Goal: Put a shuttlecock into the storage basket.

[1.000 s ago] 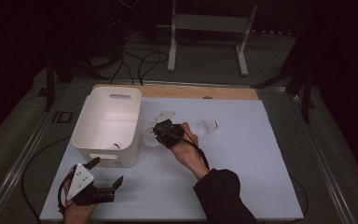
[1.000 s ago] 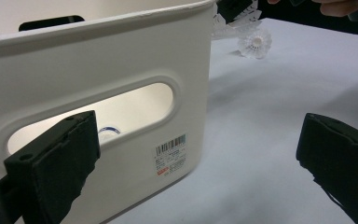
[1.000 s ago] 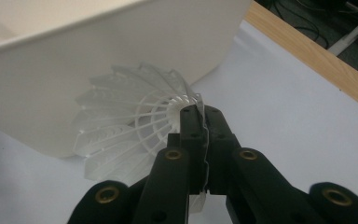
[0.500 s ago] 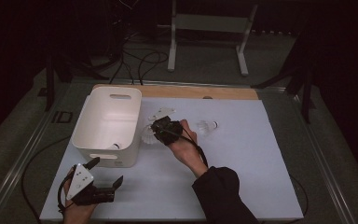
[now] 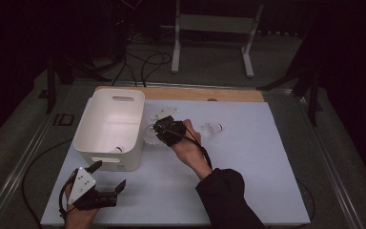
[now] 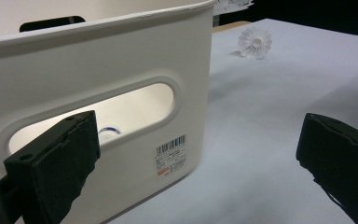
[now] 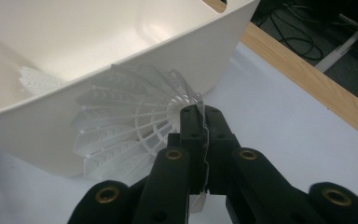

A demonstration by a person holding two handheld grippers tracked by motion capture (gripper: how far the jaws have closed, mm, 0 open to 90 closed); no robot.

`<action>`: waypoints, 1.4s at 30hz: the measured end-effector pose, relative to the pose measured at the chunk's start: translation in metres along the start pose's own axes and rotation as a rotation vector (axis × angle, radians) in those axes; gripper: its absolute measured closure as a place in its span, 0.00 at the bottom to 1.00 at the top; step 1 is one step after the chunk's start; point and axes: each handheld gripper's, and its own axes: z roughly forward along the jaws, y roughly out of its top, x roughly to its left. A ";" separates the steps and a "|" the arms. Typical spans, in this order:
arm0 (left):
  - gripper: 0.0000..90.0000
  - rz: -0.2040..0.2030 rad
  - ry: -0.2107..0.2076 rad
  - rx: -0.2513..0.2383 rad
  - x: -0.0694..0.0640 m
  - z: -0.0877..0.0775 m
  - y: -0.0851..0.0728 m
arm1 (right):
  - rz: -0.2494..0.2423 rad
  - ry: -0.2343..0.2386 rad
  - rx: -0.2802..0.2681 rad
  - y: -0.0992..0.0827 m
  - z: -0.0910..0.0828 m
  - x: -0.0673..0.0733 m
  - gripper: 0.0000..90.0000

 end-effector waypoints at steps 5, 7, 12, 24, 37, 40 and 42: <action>0.00 0.003 0.000 0.002 0.000 0.000 0.000 | -0.001 0.000 -0.005 0.004 -0.002 0.000 0.98; 0.00 0.003 0.000 0.003 0.000 0.000 0.000 | -0.003 0.001 -0.010 0.005 -0.002 0.000 0.98; 0.00 0.000 0.001 -0.002 0.000 0.000 0.000 | -0.005 0.004 -0.014 0.008 -0.002 0.000 0.98; 0.00 -0.001 -0.001 -0.001 0.000 0.000 0.000 | -0.007 0.004 -0.018 0.013 -0.006 -0.001 0.98; 0.00 0.001 -0.002 0.003 0.000 0.000 0.000 | -0.015 -0.001 -0.024 0.020 -0.008 0.000 0.98; 0.00 -0.001 -0.002 0.000 0.000 0.000 0.000 | -0.016 0.001 -0.032 0.021 -0.008 0.000 0.98; 0.00 -0.001 -0.002 0.000 0.000 0.000 0.000 | -0.015 0.000 -0.030 0.022 -0.009 0.001 0.98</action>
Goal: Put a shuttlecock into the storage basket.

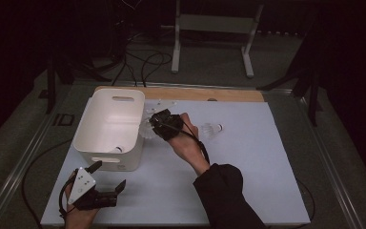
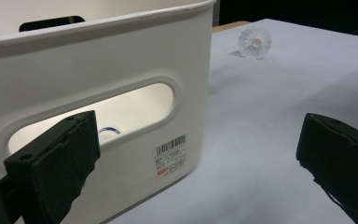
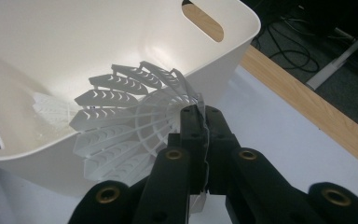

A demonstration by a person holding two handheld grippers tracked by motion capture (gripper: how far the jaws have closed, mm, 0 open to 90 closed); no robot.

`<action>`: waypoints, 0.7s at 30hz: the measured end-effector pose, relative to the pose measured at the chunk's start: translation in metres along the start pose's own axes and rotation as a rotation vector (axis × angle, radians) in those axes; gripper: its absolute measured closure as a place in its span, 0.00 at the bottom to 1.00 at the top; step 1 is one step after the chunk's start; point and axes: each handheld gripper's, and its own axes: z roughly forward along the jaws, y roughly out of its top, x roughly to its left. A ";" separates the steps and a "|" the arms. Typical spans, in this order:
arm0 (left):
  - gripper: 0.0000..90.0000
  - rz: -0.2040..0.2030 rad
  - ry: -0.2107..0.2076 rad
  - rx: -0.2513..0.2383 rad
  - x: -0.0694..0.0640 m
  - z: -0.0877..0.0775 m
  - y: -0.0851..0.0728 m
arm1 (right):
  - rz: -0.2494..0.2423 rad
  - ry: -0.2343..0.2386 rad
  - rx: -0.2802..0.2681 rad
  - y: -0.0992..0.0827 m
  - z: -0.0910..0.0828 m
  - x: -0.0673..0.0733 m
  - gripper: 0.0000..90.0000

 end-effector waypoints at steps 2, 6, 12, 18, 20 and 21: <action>0.00 0.000 0.001 0.001 0.000 0.000 0.000 | -0.007 0.001 -0.005 0.001 0.000 0.000 0.98; 0.00 -0.001 0.001 -0.002 0.000 0.000 0.000 | -0.001 -0.001 -0.005 0.003 -0.001 0.000 0.99; 0.00 0.000 0.001 -0.002 0.000 0.000 0.000 | 0.003 0.000 -0.011 0.004 -0.002 0.000 0.99; 0.00 0.001 0.000 0.002 0.000 0.000 0.000 | -0.004 -0.001 -0.015 0.006 -0.003 0.000 0.99; 0.00 0.000 0.000 0.001 0.000 0.000 0.000 | 0.003 0.000 -0.016 0.006 -0.004 0.000 0.99; 0.00 0.000 0.000 0.000 0.000 0.000 0.000 | 0.004 -0.001 -0.016 0.006 -0.004 0.000 0.99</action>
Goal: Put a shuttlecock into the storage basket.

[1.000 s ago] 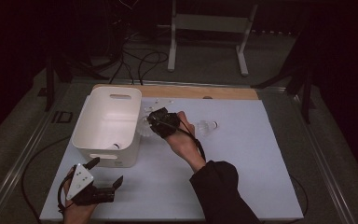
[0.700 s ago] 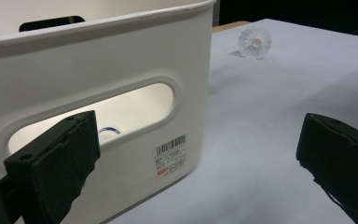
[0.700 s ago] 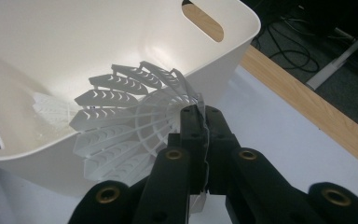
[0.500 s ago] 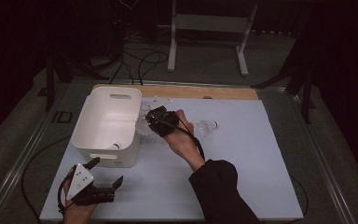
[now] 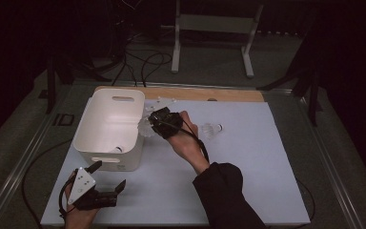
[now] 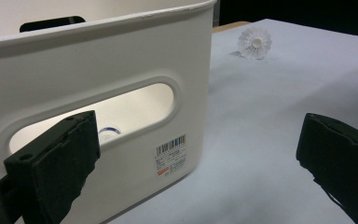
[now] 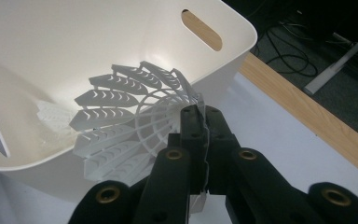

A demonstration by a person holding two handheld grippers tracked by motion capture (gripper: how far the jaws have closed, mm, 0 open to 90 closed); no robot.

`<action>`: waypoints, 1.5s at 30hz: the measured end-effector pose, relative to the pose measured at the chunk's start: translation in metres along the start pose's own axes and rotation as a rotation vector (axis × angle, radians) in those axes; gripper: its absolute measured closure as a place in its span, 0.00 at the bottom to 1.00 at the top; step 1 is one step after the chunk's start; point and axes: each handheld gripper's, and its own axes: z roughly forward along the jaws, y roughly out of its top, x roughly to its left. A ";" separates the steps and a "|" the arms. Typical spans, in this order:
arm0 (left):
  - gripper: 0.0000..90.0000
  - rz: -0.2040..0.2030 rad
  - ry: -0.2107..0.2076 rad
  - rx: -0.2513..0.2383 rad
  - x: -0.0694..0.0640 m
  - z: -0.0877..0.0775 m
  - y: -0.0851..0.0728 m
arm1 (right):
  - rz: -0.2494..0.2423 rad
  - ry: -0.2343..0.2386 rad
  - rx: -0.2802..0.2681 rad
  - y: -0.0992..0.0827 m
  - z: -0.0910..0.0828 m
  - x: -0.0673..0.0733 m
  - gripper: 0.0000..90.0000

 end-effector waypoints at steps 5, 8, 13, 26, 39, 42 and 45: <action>0.00 0.000 0.000 -0.002 0.000 0.000 0.000 | -0.007 0.000 -0.003 0.001 -0.001 0.000 0.99; 0.00 0.000 0.001 -0.001 0.000 0.000 0.000 | -0.001 0.001 -0.004 0.002 -0.001 0.000 0.99; 0.00 0.000 0.000 0.000 0.000 0.000 0.000 | -0.006 0.000 -0.007 0.004 -0.002 0.001 0.99; 0.00 0.001 0.003 0.001 0.000 0.000 0.000 | -0.011 -0.002 -0.017 0.007 -0.004 0.001 0.98; 0.00 0.003 0.003 0.001 0.000 0.000 0.000 | -0.012 -0.002 -0.026 0.011 -0.005 0.002 0.98; 0.00 0.003 0.003 0.002 0.000 0.000 0.000 | -0.013 -0.001 -0.025 0.012 -0.006 0.002 0.98; 0.00 0.002 0.003 0.001 0.000 0.000 0.000 | -0.018 0.000 -0.027 0.013 -0.006 0.002 0.99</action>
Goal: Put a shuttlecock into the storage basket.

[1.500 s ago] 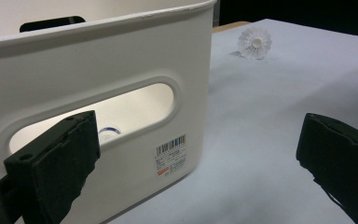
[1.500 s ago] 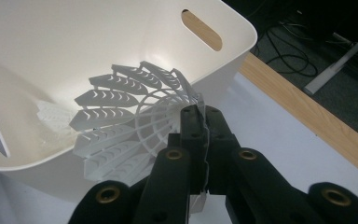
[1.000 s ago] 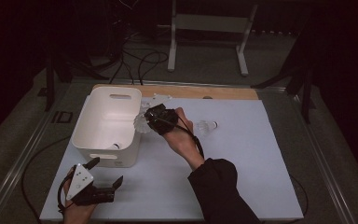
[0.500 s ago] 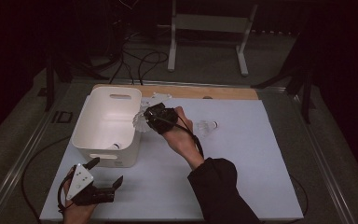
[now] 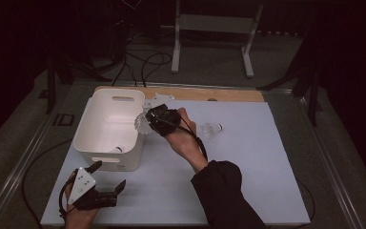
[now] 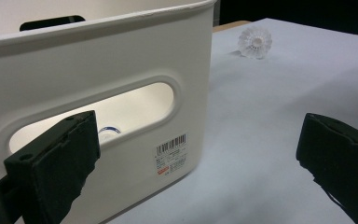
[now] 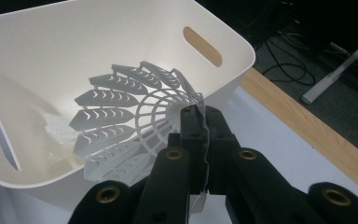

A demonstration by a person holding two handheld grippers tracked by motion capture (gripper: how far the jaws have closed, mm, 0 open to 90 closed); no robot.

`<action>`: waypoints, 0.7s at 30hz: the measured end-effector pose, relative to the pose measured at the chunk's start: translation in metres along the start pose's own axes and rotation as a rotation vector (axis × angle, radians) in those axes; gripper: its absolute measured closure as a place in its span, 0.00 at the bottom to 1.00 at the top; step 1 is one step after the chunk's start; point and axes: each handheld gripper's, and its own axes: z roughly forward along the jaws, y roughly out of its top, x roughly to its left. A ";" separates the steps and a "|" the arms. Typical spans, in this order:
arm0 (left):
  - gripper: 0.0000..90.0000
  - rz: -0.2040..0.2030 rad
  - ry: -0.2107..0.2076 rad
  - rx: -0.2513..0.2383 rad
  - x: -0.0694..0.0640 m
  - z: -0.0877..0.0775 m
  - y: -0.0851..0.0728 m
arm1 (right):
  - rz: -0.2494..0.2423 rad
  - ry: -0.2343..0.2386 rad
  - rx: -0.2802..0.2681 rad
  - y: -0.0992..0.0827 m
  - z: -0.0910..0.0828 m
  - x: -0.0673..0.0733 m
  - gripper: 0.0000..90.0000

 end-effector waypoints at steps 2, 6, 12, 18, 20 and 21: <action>0.00 0.000 0.000 0.000 0.000 0.000 0.000 | 0.003 0.000 -0.003 0.001 0.000 0.001 0.99; 0.00 0.000 0.000 0.000 0.000 0.000 0.000 | -0.002 0.000 -0.005 0.002 -0.001 0.001 0.99; 0.00 0.000 -0.001 0.000 0.000 0.000 0.000 | 0.002 0.000 -0.008 0.004 -0.001 0.001 0.99; 0.00 0.000 0.000 0.000 0.000 0.000 0.000 | 0.000 0.002 -0.016 0.006 -0.002 0.001 0.98; 0.00 0.000 -0.001 -0.001 0.000 0.000 0.000 | -0.001 0.000 -0.015 0.007 -0.002 0.002 0.99; 0.00 0.000 -0.001 -0.001 0.000 0.000 0.000 | 0.000 0.001 -0.017 0.007 -0.003 0.002 0.98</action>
